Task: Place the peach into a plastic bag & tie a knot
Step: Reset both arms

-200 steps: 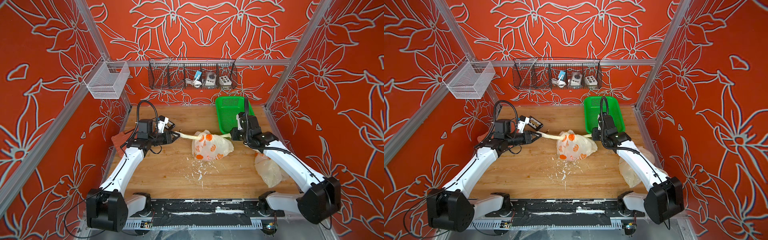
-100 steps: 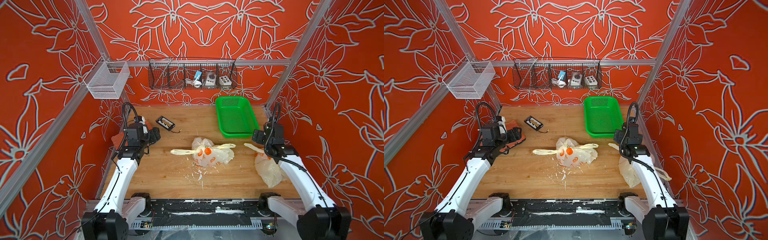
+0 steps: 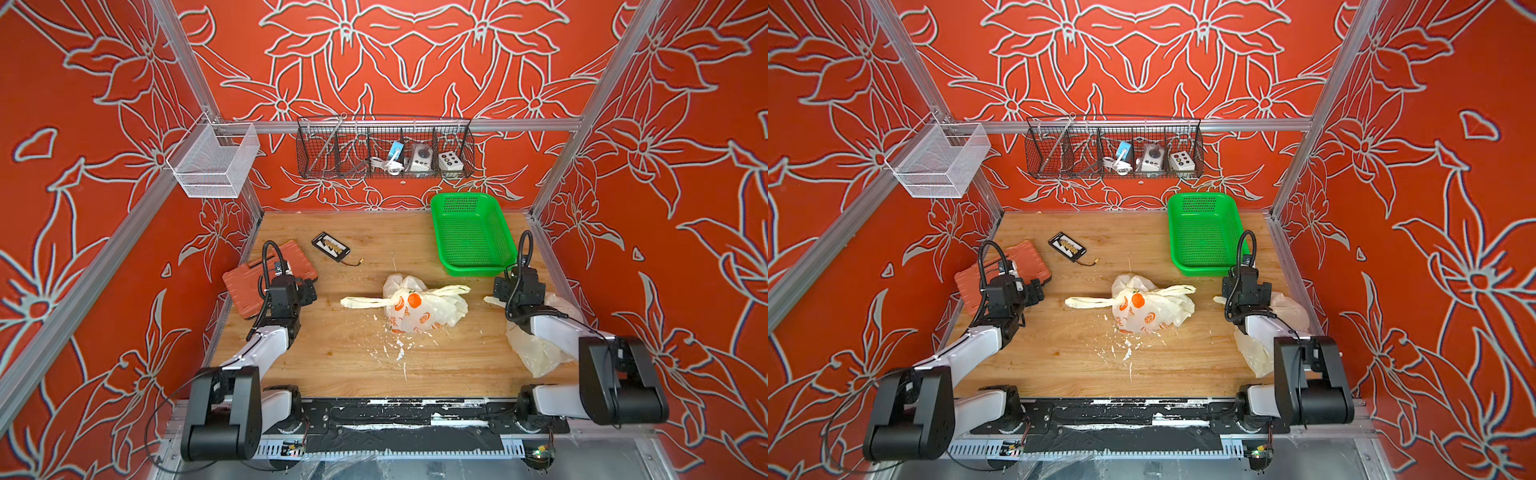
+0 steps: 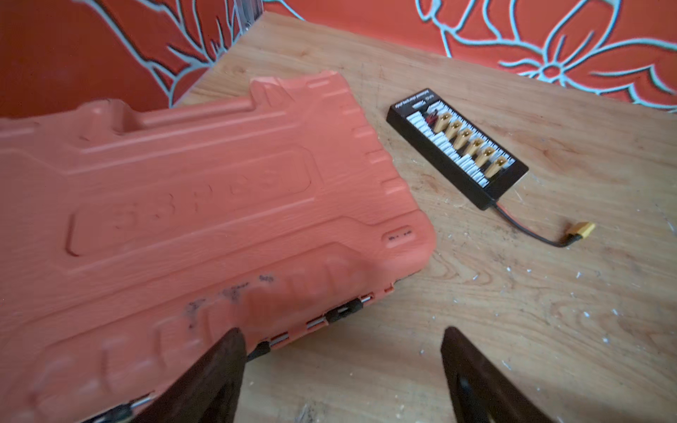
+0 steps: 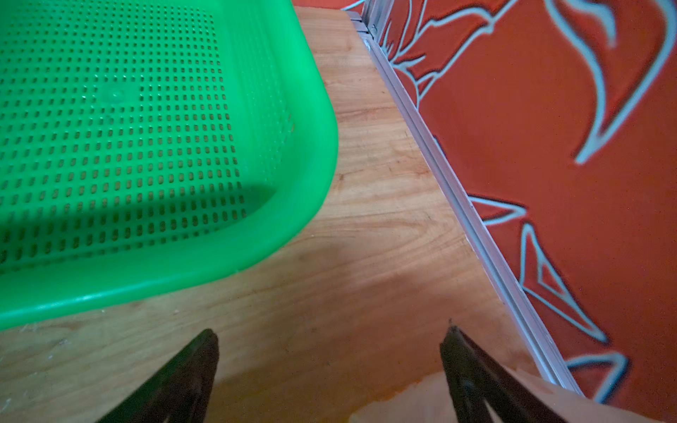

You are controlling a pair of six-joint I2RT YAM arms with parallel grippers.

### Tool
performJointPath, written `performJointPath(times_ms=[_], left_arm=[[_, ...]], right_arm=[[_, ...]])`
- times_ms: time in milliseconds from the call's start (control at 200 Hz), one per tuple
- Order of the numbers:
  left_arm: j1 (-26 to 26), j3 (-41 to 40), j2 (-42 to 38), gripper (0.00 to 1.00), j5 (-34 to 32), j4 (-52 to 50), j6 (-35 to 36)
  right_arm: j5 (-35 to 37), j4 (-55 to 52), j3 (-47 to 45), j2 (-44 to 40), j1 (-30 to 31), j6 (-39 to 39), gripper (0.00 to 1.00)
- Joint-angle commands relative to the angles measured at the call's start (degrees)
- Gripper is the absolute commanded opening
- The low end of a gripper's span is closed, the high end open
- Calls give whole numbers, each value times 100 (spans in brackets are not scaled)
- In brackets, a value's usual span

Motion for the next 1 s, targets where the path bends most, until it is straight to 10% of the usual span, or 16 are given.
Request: performJointPath(times_ms=[0, 105, 300, 410, 996], left_arm=[[62, -184, 630, 82, 1287, 1481, 369], [32, -83, 743, 99, 1513, 1359, 520], [32, -172, 730, 99, 1510, 1478, 516], [-96, -873, 1097, 99, 835, 3185, 343], [-508, -504, 970, 99, 519, 2297, 756]], right_arm=[[-395, 1132, -193, 224, -3, -354, 97], [-856, 1183, -255, 199, -16, -519, 97], [-1472, 2933, -1139, 333, -171, -574, 97], [-1460, 2634, -1061, 242, -173, -568, 97], [-1470, 2630, -1091, 185, -169, -585, 97]])
